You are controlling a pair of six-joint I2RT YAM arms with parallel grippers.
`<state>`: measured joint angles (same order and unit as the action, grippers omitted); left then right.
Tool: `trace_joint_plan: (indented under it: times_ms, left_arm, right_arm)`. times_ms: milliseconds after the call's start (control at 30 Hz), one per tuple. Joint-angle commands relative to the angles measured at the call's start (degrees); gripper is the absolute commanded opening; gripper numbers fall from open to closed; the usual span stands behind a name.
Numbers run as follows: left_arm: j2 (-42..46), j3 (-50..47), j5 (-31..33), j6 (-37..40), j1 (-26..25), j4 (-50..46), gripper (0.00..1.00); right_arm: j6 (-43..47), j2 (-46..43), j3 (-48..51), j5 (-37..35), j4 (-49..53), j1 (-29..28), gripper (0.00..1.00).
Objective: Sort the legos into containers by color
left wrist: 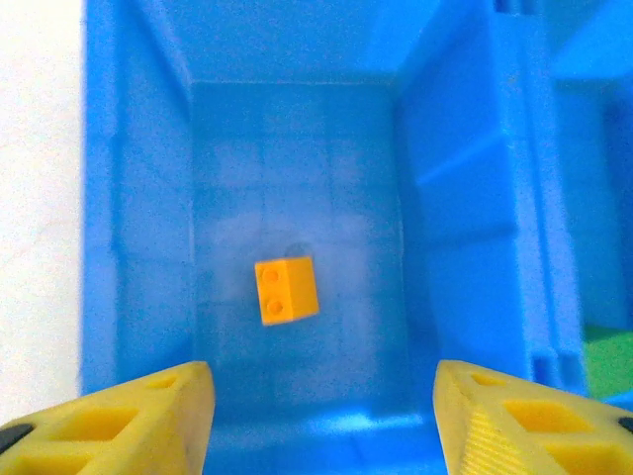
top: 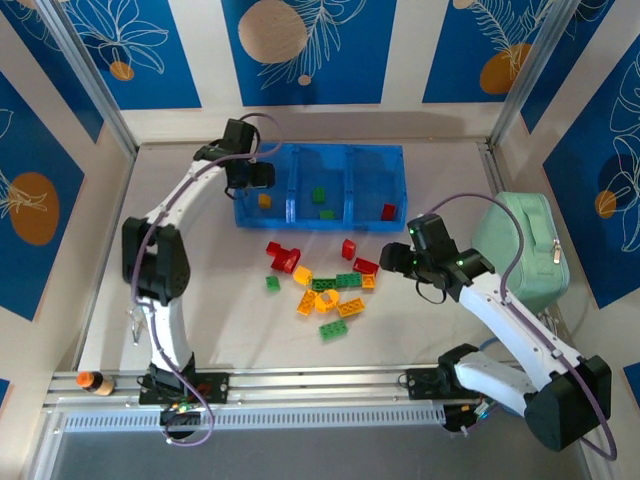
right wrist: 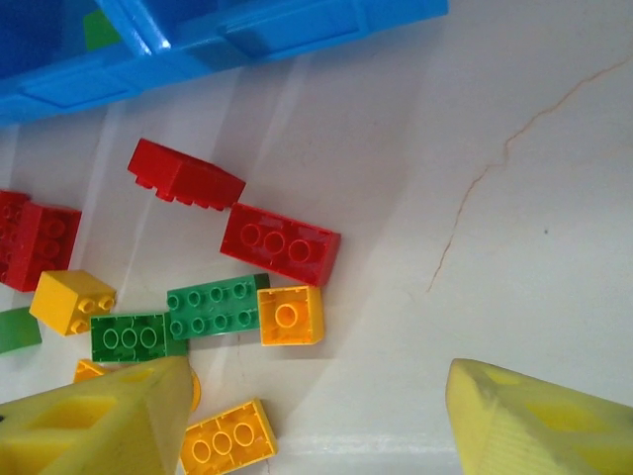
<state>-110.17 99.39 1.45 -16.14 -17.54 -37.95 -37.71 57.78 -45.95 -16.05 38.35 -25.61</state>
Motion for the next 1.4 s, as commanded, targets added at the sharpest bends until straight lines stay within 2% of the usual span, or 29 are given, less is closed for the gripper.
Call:
trace_joint_plan:
  times_ms: [0,233,400,533,667,867,1100,1367]
  left_arm:
    - [10.4,-5.8,-1.7,-1.2,-0.5,4.0,0.62]
    - [22.1,-23.0,-3.4,-2.9,-3.6,8.3,0.63]
    - [28.0,-33.0,-4.0,-4.2,-5.4,9.8,0.62]
    - [31.4,-38.5,-5.0,-5.4,-6.2,10.8,0.63]
    - [34.0,-43.8,-5.7,-6.4,-6.6,12.0,0.62]
    - [35.9,-48.2,-5.9,-7.0,-6.9,12.7,0.62]
    - [36.5,-48.6,-5.4,-6.6,-6.9,12.7,0.62]
    - [36.0,-48.5,-5.8,-6.6,-6.9,13.2,0.62]
  right_arm:
    - [1.1,2.5,-0.7,0.4,0.0,-2.2,0.69]
    - [0.9,11.3,-3.9,-1.2,1.1,-5.3,0.69]
    - [0.5,17.7,-5.7,-0.7,0.9,-6.6,0.64]
    - [-0.3,23.0,-6.8,0.3,0.5,-7.0,0.57]
    - [-1.0,27.7,-7.7,0.3,0.1,-7.8,0.55]
    - [-2.3,31.8,-8.5,-1.2,-0.4,-7.8,0.51]
    - [-2.6,33.9,-8.2,-0.5,-2.3,-7.2,0.50]
    - [-3.1,35.0,-7.4,-0.3,-2.8,-7.2,0.41]
